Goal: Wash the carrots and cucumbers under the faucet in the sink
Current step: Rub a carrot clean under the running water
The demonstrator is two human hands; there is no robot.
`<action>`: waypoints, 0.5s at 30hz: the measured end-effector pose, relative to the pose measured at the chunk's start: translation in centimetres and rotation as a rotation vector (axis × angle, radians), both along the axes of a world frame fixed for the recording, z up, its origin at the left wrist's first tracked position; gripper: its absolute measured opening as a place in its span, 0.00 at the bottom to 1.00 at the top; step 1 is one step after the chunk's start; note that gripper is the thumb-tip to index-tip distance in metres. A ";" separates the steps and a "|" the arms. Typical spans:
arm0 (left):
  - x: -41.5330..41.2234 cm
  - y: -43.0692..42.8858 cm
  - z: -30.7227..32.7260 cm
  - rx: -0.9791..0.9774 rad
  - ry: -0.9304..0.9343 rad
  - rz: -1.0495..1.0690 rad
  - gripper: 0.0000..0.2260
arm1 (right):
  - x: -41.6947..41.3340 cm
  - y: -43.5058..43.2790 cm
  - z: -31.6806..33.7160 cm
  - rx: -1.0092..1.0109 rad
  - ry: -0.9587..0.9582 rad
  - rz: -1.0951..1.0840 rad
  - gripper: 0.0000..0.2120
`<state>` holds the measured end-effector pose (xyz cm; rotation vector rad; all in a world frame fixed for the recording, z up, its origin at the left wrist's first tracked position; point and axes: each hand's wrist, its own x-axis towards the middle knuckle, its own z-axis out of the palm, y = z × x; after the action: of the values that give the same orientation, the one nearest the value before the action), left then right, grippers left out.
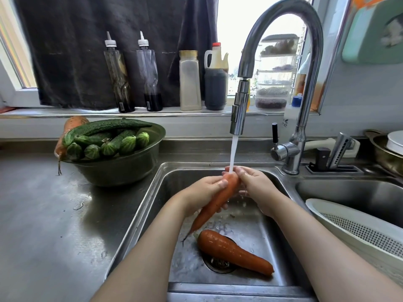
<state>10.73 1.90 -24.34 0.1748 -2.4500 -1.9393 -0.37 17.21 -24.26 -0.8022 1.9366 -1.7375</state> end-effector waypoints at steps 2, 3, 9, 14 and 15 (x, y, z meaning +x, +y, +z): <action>-0.1 0.4 -0.2 0.034 -0.003 0.021 0.18 | -0.1 0.1 0.0 0.011 -0.013 0.005 0.15; -0.4 0.6 -0.2 0.027 0.005 0.062 0.18 | -0.2 0.0 0.1 0.016 -0.015 0.008 0.15; -1.0 1.7 0.2 -0.172 0.065 0.268 0.27 | 0.6 0.4 0.8 -0.013 -0.030 0.151 0.12; -1.1 0.8 0.3 -0.152 -0.007 0.306 0.18 | 0.9 0.4 0.8 0.056 0.019 0.144 0.12; -0.9 0.5 0.4 -0.138 -0.052 0.300 0.17 | 0.9 0.4 0.8 0.064 0.024 0.117 0.12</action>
<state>9.79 2.36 -23.96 0.5594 -2.4092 -1.6573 0.50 17.61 -23.46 -0.8984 1.9099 -1.5968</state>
